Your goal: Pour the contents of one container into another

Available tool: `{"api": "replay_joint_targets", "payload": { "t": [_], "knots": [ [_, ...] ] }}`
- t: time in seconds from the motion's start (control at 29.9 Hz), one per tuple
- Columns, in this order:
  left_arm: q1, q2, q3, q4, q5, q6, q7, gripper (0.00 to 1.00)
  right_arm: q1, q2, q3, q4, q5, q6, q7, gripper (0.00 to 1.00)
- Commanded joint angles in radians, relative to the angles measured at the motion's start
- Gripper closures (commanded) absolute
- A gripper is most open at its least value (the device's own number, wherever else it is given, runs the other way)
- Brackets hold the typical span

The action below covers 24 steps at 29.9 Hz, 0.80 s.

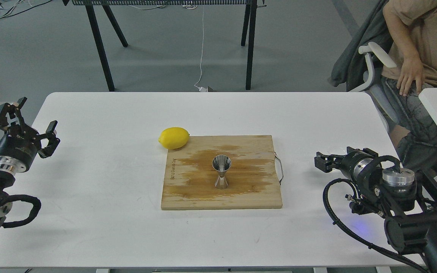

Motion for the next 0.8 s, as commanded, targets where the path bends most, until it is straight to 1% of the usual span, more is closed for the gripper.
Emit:
{"api": "replay_joint_targets", "payload": {
  "t": [0.0,0.2,0.27,0.3,0.37,0.43,0.53,0.63,0.77],
  "knots": [
    [-0.002,0.000,0.000,0.016,0.000,0.000,0.000,0.02,0.000,-0.022,0.000,0.041,-0.002,0.000,0.000,0.02],
    [-0.015,0.003,0.000,0.056,0.000,0.000,0.000,0.02,0.028,-0.119,-0.001,0.141,-0.022,0.000,-0.002,0.01],
    [-0.021,0.008,0.000,0.057,0.000,0.000,0.000,0.02,0.049,-0.171,-0.009,0.153,-0.046,0.013,-0.021,0.01],
    [-0.028,0.008,0.000,0.057,0.000,0.000,0.000,0.02,0.057,-0.190,-0.012,0.153,-0.059,0.074,-0.032,0.01],
    [-0.043,0.012,0.000,0.057,0.000,0.000,0.000,0.02,0.063,-0.219,-0.014,0.144,-0.085,0.229,-0.055,0.01],
    [-0.061,0.017,0.000,0.059,0.000,0.000,0.000,0.02,0.064,-0.245,-0.014,0.136,-0.111,0.423,-0.064,0.01],
    [-0.093,0.032,0.000,0.082,0.000,0.000,0.000,0.02,0.063,-0.259,-0.012,0.071,-0.134,0.724,-0.064,0.01],
    [-0.124,0.037,0.000,0.103,0.000,0.000,0.000,0.02,0.061,-0.253,-0.006,-0.014,-0.134,0.970,-0.055,0.01],
    [-0.141,0.035,0.000,0.114,0.000,0.000,0.000,0.02,0.051,-0.242,0.003,-0.109,-0.126,0.977,-0.046,0.01]
  ]
}}
